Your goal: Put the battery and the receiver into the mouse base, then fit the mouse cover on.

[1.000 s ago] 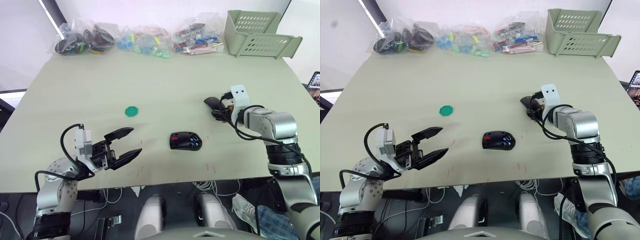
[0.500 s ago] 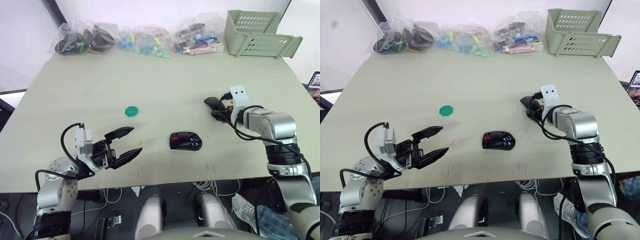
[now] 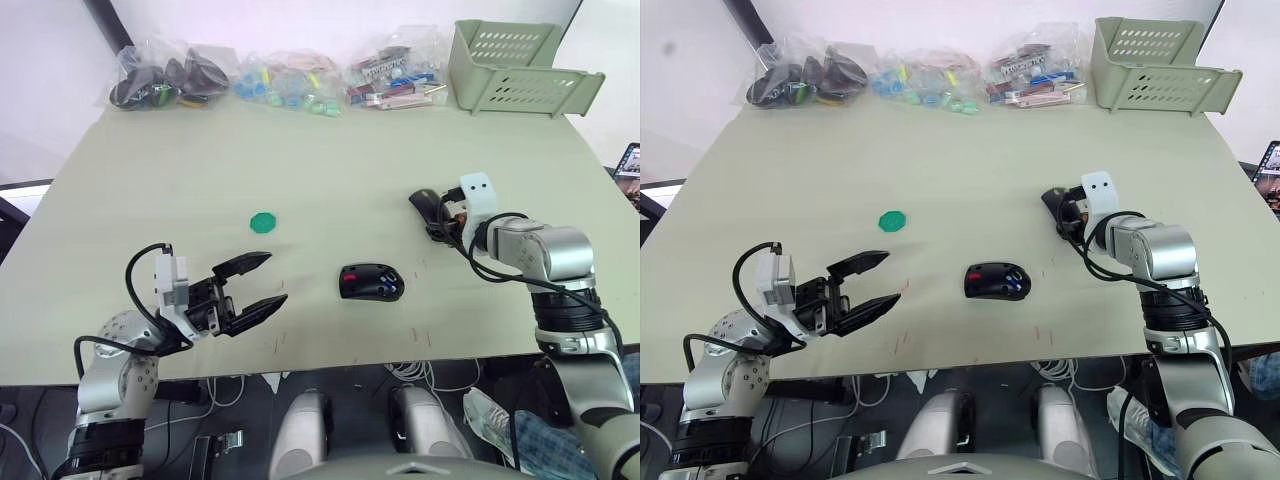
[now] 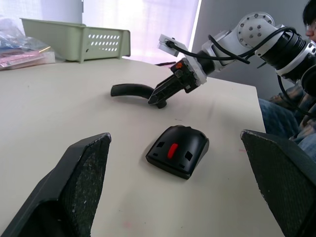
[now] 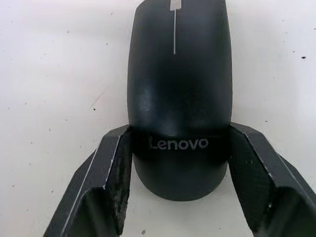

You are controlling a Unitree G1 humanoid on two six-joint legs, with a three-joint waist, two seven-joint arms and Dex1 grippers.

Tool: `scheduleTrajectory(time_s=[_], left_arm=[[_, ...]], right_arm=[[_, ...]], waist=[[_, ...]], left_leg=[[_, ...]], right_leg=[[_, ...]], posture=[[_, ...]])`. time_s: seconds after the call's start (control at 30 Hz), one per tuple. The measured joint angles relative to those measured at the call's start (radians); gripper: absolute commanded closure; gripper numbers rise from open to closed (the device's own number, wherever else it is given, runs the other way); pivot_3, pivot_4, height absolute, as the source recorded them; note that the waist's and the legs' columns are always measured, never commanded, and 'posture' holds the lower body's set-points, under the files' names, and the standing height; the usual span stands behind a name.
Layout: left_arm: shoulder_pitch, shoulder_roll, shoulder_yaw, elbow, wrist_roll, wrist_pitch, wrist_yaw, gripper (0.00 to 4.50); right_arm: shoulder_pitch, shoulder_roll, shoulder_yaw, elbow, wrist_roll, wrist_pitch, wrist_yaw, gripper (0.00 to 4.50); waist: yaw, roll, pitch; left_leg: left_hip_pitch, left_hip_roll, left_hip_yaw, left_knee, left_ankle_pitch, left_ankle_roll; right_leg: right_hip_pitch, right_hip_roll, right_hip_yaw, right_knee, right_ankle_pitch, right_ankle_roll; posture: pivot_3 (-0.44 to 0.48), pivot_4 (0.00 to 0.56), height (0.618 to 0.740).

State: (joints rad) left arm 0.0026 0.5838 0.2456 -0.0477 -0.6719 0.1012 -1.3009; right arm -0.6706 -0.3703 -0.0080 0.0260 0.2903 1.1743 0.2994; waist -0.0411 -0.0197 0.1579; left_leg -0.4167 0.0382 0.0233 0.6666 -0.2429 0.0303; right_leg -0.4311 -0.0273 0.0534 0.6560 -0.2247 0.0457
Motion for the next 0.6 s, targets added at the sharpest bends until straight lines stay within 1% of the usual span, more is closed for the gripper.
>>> scheduleTrajectory(time_s=[0.3,0.4,0.47,0.5,0.57,0.6], left_arm=[[-0.001,-0.006,-0.003,0.000,0.001,0.000,0.000,0.00],[-0.004,-0.006,-0.008,0.000,0.002,0.000,0.001,0.00],[-0.007,-0.006,-0.009,0.002,0.002,0.000,0.000,0.00],[-0.012,-0.006,-0.010,0.003,0.002,0.000,-0.001,0.00],[-0.015,-0.006,-0.010,0.003,0.002,0.000,-0.001,0.00],[-0.021,-0.006,-0.012,0.004,0.001,0.002,-0.004,0.00]], right_arm=[[0.000,-0.029,0.010,-0.029,-0.004,-0.002,0.017,2.26],[0.007,-0.108,0.068,-0.107,0.011,-0.003,0.096,2.26],[0.013,-0.190,0.121,-0.190,0.040,-0.003,0.186,2.26],[0.013,-0.250,0.162,-0.266,0.065,-0.010,0.266,2.26],[0.013,-0.256,0.168,-0.287,0.073,-0.014,0.290,2.26],[0.010,-0.283,0.190,-0.310,0.089,-0.015,0.330,2.26]], waist=[[0.000,0.000,0.001],[0.001,0.001,0.003],[0.001,0.002,0.005],[0.000,0.002,0.005],[-0.001,0.001,0.005],[-0.001,0.002,0.006]], left_leg=[[0.000,0.000,0.000,0.000,0.000,0.000],[0.000,0.000,-0.001,-0.001,0.000,0.000],[-0.001,0.001,-0.001,-0.002,0.000,0.000],[-0.001,0.000,-0.002,-0.002,0.000,0.000],[0.000,0.001,-0.001,-0.002,0.000,0.000],[0.000,0.000,-0.001,-0.002,0.000,0.000]], right_leg=[[0.000,0.000,0.000,0.000,0.000,0.000],[0.000,-0.001,0.000,-0.001,0.000,0.000],[0.000,-0.001,0.000,-0.002,0.000,0.000],[0.000,-0.001,-0.001,-0.003,-0.001,0.001],[0.000,-0.001,-0.001,-0.003,-0.001,0.001],[0.000,-0.001,-0.001,-0.003,-0.001,0.001]], posture=[[0.000,0.150,0.740],[0.000,0.150,0.740],[0.000,0.150,0.740],[0.000,0.150,0.740],[0.000,0.150,0.740],[0.000,0.150,0.740]])
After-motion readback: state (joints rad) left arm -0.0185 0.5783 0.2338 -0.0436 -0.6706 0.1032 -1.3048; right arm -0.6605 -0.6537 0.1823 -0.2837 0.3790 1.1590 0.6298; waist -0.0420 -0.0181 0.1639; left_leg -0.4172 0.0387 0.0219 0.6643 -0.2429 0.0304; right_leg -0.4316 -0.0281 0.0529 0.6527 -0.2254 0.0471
